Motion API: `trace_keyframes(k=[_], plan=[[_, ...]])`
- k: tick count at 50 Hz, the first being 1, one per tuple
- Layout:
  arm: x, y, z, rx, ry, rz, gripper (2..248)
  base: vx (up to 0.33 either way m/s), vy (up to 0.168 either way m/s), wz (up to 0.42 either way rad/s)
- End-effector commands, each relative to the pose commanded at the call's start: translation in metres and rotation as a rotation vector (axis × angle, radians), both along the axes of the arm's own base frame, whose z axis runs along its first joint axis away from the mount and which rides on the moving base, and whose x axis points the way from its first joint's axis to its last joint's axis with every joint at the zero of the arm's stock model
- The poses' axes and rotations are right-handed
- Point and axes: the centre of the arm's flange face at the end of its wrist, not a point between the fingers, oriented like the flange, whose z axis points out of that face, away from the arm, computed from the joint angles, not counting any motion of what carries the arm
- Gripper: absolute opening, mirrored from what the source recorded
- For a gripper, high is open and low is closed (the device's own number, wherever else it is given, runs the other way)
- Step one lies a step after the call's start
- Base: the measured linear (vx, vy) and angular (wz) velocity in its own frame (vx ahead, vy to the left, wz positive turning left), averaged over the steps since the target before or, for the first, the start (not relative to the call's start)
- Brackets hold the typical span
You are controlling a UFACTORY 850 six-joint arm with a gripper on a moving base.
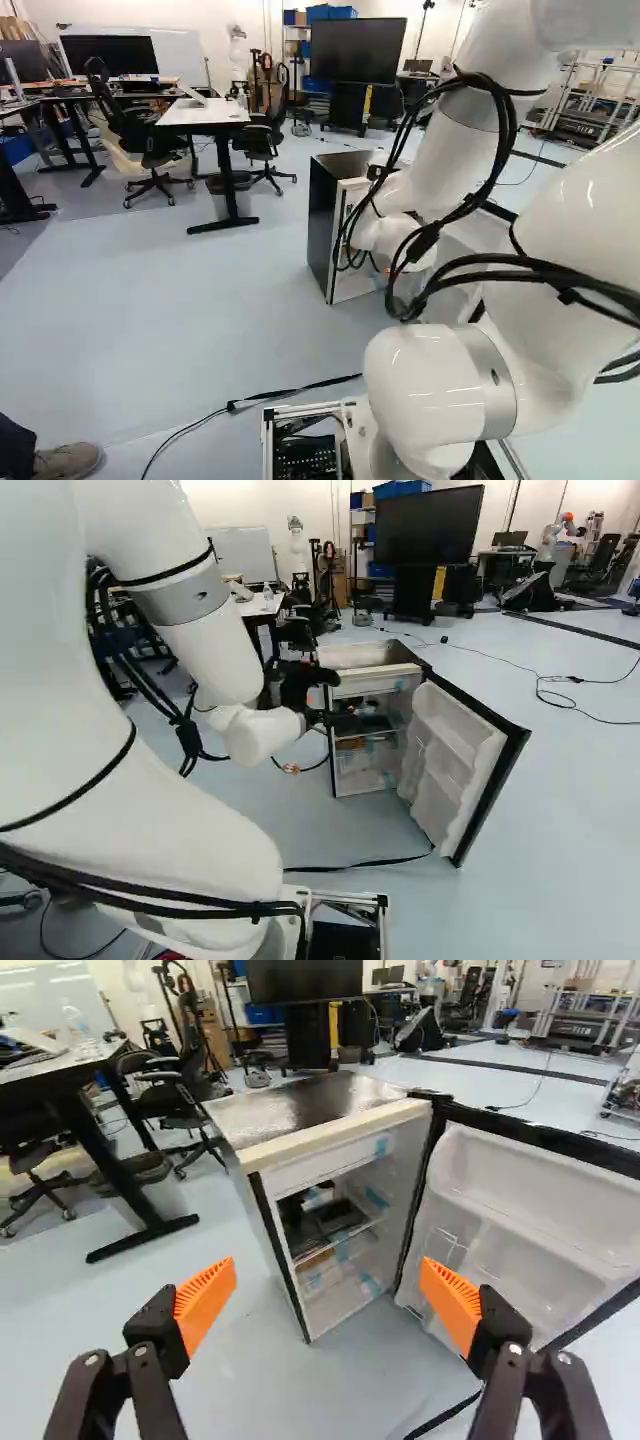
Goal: Open the fridge door
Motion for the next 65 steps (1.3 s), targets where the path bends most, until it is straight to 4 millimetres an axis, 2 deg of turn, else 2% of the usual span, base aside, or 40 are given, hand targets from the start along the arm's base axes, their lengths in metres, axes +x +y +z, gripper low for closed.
trace_keyframes(k=[31,65], plan=[[-0.03,0.029,0.001,-0.047,0.0,0.199,247,0.0,0.0,0.0],[-0.038,0.037,0.0,-0.061,-0.001,0.252,247,0.0,0.0,0.0]])
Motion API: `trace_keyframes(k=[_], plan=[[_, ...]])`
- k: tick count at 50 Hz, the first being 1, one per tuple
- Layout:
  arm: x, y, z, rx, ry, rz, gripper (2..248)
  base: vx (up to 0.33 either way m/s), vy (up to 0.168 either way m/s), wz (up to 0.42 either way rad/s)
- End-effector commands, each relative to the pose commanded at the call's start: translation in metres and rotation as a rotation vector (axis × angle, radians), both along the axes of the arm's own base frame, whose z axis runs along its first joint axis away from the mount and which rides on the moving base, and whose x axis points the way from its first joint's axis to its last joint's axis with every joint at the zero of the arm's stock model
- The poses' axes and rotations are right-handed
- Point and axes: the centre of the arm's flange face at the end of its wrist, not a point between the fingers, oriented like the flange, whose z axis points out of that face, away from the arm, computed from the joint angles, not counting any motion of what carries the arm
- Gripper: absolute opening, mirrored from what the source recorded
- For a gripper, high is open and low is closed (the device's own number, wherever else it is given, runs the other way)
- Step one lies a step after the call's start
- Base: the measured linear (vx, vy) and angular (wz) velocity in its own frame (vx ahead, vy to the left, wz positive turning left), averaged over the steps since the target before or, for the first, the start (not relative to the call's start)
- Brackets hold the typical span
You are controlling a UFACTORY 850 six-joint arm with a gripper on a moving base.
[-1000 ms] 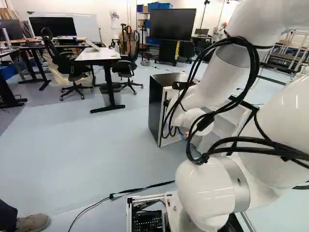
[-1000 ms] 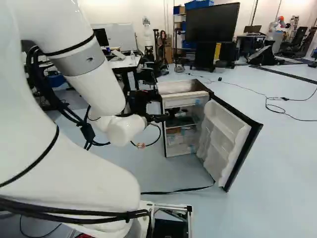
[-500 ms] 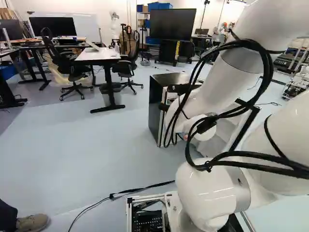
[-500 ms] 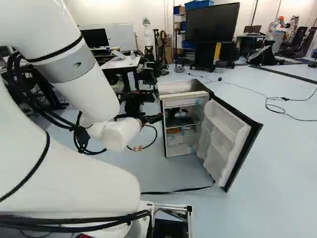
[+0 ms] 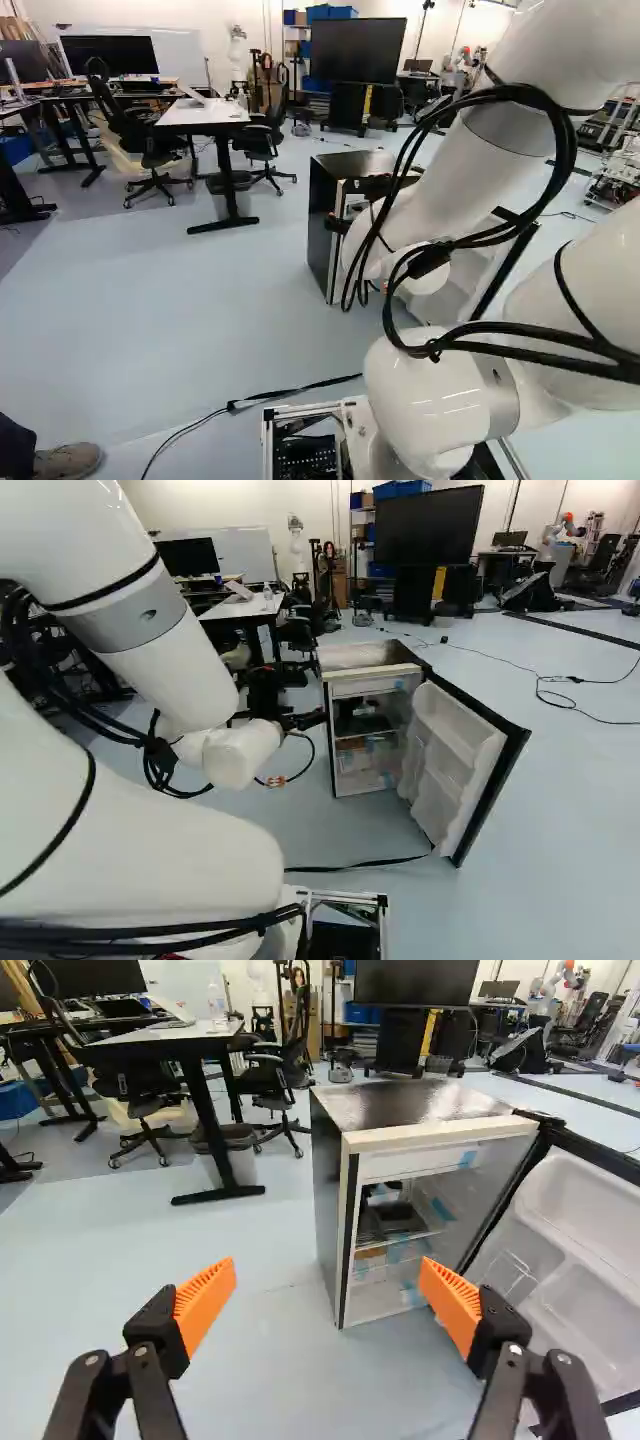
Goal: Open the fridge door
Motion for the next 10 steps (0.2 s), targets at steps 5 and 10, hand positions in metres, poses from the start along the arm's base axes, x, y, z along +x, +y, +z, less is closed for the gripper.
trace_keyframes(k=[5,10], plan=[[0.0,0.0,0.0,0.0,0.0,0.0,247,0.0,0.0,0.0],[0.0,0.0,0.0,0.0,0.0,0.0,247,0.0,0.0,0.0]])
